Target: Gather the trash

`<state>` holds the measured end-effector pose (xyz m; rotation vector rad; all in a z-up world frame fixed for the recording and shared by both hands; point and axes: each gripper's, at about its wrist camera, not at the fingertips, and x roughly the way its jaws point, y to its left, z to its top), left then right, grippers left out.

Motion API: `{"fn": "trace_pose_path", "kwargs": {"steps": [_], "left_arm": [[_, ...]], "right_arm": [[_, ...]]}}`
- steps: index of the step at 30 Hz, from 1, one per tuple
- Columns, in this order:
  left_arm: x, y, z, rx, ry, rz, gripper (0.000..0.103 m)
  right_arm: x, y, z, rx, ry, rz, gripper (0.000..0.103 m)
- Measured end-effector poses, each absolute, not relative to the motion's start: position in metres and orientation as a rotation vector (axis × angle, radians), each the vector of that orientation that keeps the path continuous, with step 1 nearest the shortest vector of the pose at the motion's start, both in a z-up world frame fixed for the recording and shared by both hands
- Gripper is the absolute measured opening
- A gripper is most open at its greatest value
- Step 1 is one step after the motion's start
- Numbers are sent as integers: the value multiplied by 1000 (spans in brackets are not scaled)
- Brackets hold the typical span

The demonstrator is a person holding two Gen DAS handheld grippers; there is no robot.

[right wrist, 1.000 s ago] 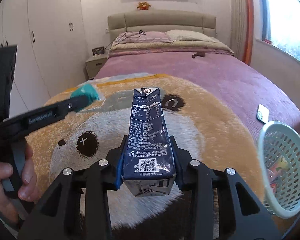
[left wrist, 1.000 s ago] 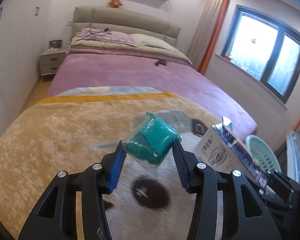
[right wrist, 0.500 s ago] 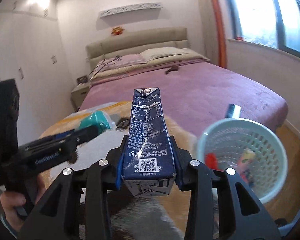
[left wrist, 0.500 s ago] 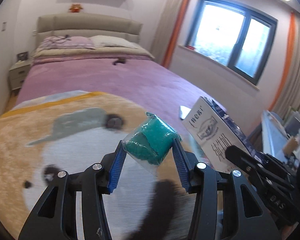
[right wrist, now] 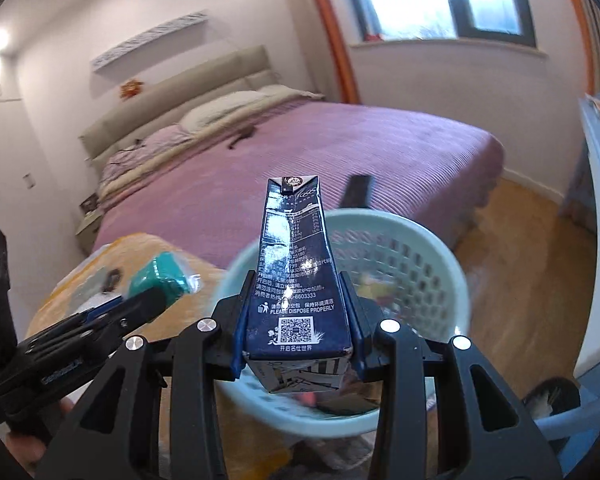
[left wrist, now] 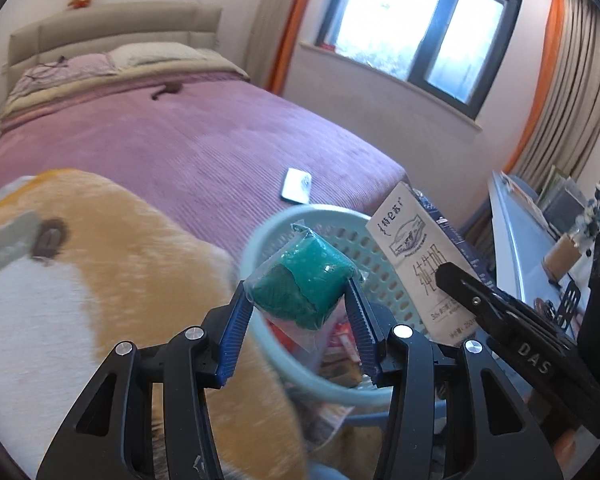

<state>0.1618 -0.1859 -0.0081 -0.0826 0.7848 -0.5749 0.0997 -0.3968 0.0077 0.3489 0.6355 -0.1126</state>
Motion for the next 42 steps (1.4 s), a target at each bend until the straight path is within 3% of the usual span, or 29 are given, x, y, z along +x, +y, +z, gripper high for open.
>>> {"fn": "trace_pose_path", "kwargs": {"steps": [5, 7, 9, 12, 22, 27, 30, 42], "left_arm": [[176, -214, -25, -97, 838, -584, 47], [179, -219, -29, -95, 848, -585, 54], [177, -221, -30, -87, 843, -583, 64], [174, -219, -31, -82, 837, -577, 68], [153, -178, -11, -119, 785, -564, 74], [128, -145, 4, -141, 724, -528, 82], [114, -123, 7, -155, 686, -478, 86], [75, -35, -9, -139, 601, -128, 87]], "right_arm": [[117, -427, -16, 416, 693, -140, 37], [121, -431, -23, 427, 711, -129, 39], [123, -433, -28, 421, 722, -132, 49], [120, -438, -31, 423, 722, -134, 52], [102, -412, -18, 394, 725, -75, 52], [89, -383, -4, 337, 707, -38, 52], [80, -363, 4, 297, 688, -24, 60], [54, -288, 22, 138, 564, 3, 67]]}}
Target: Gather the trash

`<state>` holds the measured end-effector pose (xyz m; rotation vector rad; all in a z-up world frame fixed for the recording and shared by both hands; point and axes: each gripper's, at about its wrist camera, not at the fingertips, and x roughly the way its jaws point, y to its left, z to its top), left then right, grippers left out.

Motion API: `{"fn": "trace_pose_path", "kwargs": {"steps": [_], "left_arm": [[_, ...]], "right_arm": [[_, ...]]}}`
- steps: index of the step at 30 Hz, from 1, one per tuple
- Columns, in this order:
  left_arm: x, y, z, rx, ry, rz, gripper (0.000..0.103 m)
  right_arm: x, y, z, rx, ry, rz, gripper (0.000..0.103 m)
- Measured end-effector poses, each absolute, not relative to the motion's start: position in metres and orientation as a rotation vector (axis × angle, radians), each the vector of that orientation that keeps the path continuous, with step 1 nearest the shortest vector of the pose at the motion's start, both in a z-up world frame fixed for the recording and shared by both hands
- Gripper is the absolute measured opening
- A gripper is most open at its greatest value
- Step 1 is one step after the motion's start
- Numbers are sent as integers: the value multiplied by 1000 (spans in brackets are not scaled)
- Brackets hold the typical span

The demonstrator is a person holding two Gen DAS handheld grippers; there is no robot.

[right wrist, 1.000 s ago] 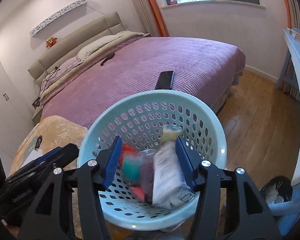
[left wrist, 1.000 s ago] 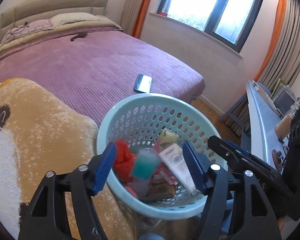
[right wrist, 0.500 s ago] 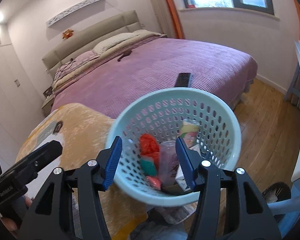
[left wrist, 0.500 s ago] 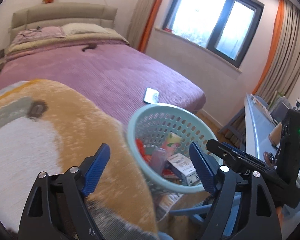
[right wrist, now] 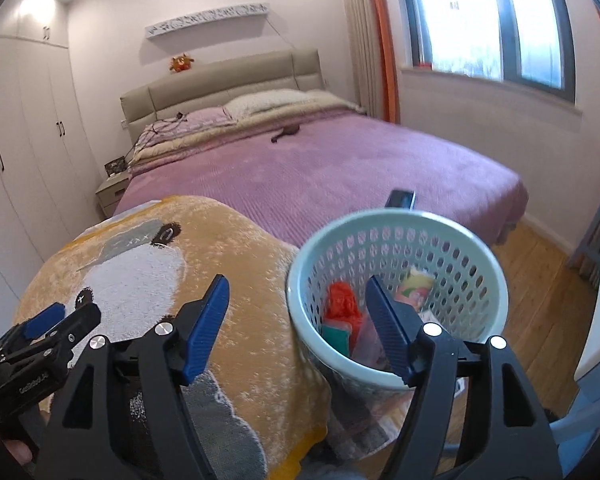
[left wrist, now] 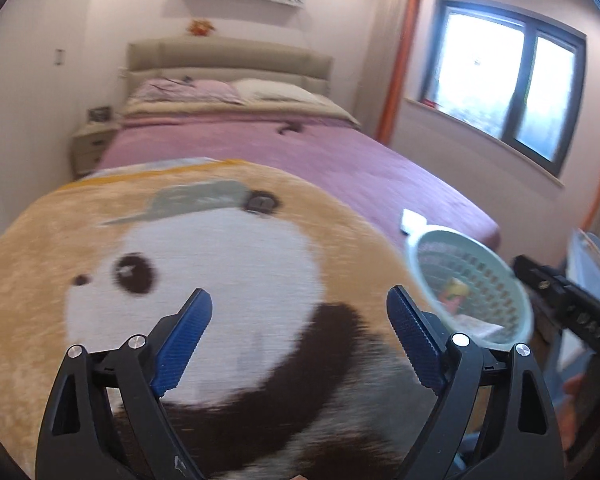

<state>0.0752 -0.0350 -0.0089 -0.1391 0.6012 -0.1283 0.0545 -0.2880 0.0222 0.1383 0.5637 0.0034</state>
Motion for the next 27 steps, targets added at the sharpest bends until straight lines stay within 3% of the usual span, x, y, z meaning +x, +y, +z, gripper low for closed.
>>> {"fn": "trace_pose_path", "kwargs": {"steps": [19, 27], "left_arm": [[57, -8, -20, -153, 434, -65, 87], [48, -10, -18, -142, 394, -53, 95]], "right_arm": [[37, -277, 11, 110, 411, -51, 68], [30, -269, 11, 55, 356, -75, 68]]}}
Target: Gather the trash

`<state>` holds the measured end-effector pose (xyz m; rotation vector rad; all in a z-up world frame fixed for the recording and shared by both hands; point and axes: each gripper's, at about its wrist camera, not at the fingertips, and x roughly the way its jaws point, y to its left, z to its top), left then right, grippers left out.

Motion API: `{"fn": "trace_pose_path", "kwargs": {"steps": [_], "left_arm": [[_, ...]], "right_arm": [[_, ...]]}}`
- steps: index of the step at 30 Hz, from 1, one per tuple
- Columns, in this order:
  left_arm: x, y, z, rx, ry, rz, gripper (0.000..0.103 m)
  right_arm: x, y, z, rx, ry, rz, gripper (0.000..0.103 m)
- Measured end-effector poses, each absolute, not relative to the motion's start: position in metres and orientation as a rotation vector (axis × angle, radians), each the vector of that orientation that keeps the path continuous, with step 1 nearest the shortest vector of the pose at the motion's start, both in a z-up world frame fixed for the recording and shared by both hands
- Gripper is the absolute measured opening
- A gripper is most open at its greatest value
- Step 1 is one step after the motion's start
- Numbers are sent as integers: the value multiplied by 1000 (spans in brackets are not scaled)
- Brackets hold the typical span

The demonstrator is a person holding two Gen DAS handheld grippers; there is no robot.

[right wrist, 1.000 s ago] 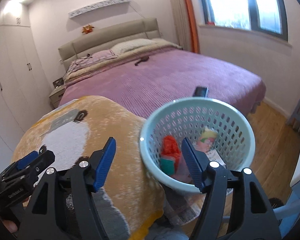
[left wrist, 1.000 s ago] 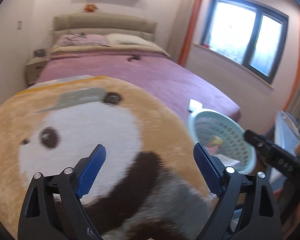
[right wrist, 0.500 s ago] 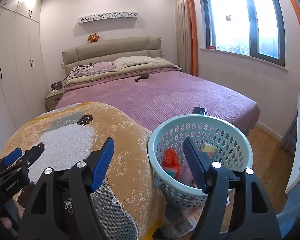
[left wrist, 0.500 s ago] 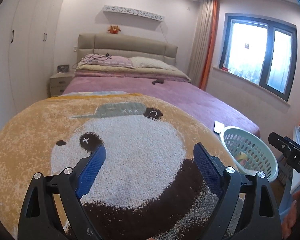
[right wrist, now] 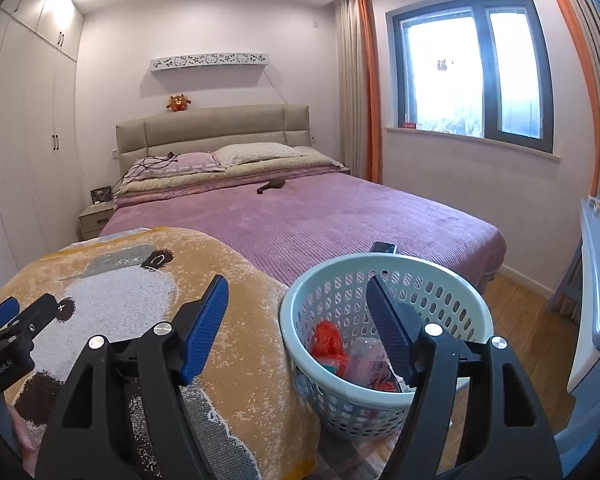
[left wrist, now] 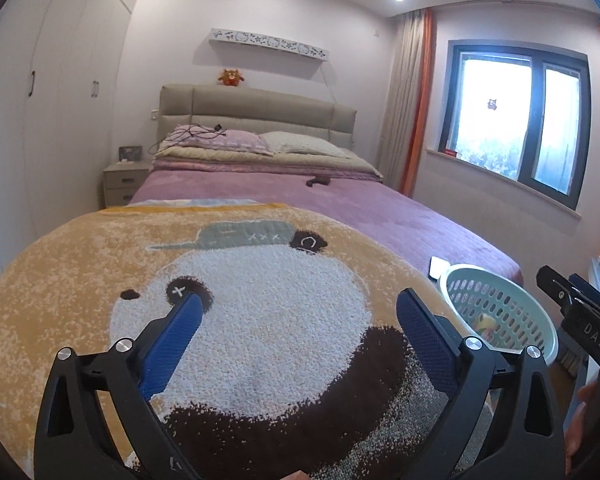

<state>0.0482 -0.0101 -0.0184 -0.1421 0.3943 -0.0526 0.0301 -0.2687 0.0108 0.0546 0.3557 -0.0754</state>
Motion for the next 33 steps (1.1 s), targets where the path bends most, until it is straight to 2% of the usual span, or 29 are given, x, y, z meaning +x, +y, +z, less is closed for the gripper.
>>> {"fn": "trace_pose_path", "kwargs": {"steps": [7, 11, 18, 33], "left_arm": [[47, -11, -18, -138, 398, -70, 95], [46, -11, -18, -138, 399, -73, 95], [46, -11, -18, -140, 405, -78, 96], [49, -10, -20, -146, 425, -85, 96]], "right_arm": [[26, -257, 12, 22, 340, -61, 68], [24, -257, 13, 25, 337, -60, 74], [25, -253, 13, 25, 346, -55, 78], [23, -243, 14, 15, 349, -60, 82]]}}
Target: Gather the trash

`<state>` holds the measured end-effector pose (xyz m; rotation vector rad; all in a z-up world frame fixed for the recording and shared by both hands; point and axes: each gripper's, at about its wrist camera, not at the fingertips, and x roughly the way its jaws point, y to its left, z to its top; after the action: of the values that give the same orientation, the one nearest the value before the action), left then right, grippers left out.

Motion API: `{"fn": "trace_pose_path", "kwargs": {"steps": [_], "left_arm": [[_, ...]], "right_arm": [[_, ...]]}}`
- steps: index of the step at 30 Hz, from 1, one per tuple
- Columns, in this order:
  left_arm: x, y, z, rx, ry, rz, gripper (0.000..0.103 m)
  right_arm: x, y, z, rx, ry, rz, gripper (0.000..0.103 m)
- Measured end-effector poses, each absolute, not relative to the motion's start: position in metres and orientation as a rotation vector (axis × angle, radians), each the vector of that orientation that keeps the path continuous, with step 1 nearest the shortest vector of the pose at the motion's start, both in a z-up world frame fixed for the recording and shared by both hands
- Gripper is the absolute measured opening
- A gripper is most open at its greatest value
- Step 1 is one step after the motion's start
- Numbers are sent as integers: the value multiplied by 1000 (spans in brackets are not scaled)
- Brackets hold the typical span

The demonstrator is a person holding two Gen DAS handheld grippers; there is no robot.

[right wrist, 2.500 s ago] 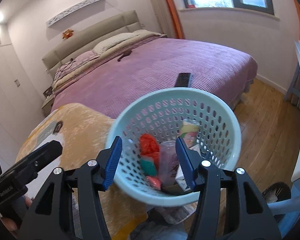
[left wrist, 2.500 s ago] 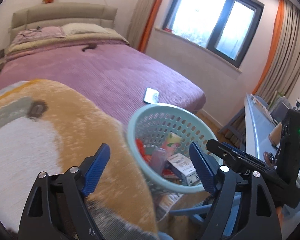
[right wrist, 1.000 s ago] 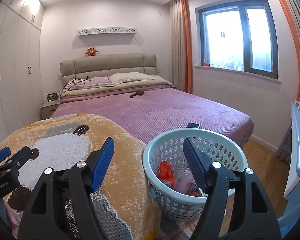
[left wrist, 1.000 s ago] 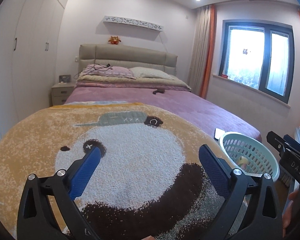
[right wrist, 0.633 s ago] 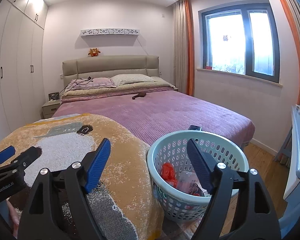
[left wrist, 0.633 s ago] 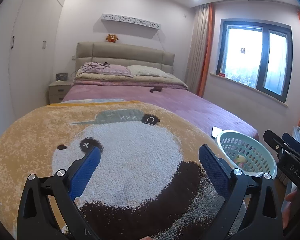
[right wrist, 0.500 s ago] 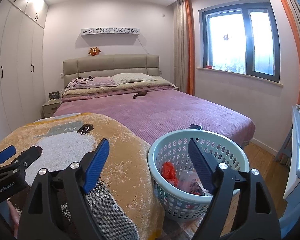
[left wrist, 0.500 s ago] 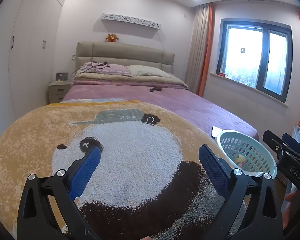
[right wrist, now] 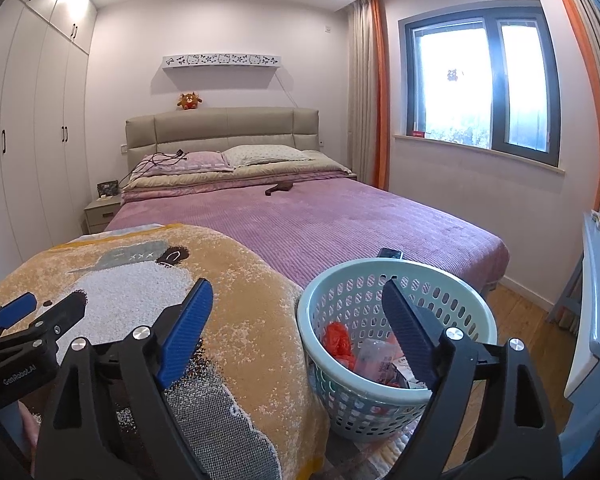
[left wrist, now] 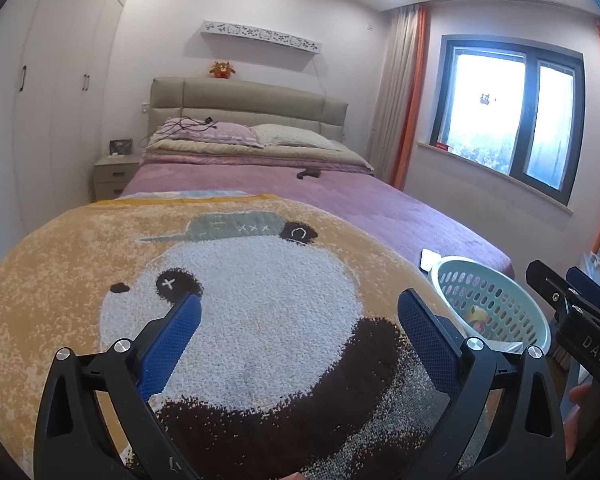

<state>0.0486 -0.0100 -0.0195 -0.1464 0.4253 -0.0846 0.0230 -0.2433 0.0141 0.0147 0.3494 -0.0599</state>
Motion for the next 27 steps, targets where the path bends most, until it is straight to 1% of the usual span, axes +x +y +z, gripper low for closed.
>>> {"fn": "trace_pose_path", "kwargs": {"steps": [27], "left_arm": [[47, -13, -20, -145, 430, -64, 96]], "right_arm": [[22, -240, 12, -11, 354, -57, 82]]}}
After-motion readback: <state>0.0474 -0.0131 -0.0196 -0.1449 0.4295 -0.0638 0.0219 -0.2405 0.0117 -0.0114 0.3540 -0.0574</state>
